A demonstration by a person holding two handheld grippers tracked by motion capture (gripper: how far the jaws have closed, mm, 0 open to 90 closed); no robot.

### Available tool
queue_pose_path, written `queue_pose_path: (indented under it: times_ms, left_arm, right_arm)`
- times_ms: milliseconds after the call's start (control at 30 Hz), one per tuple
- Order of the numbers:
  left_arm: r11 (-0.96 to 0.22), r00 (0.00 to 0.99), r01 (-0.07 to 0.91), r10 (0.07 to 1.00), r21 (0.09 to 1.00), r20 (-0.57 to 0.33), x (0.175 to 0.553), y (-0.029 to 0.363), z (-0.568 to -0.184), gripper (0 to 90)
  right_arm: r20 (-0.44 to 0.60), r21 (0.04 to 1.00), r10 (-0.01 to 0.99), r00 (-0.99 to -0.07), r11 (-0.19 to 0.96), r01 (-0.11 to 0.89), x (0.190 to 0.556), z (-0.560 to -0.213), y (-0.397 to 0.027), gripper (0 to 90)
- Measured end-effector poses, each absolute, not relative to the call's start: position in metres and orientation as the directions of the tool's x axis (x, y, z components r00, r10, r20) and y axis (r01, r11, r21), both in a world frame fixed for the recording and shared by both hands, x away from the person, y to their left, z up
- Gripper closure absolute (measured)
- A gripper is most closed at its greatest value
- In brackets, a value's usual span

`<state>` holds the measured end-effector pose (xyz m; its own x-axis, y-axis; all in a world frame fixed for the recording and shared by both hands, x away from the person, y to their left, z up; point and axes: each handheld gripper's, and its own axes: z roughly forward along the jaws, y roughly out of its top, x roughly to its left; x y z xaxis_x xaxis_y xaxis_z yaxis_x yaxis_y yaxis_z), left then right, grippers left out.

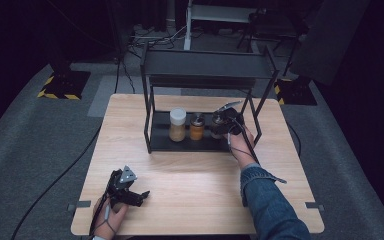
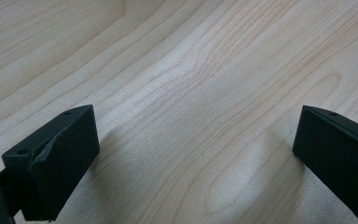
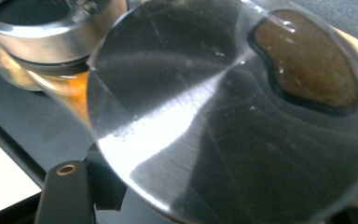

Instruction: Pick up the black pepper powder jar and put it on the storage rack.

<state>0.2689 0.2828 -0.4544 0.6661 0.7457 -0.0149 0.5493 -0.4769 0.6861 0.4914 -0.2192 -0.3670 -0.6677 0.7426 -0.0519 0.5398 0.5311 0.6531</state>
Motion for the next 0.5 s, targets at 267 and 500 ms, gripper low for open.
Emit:
queue_pose_path:
  times_ms: [267,500]
  left_arm:
    - [-0.478,0.668,0.548,0.744,0.687,-0.015,0.269,0.283,-0.455,0.0]
    - [-0.477,0.667,0.548,0.745,0.687,-0.015,0.269,0.283,-0.455,0.0]
  right_arm:
    - [-0.021,0.653,0.752,-0.658,0.509,0.561,0.500,-0.381,-0.218,30.0]
    - [-0.002,0.655,0.751,-0.660,0.500,0.567,0.504,-0.386,-0.221,29.9]
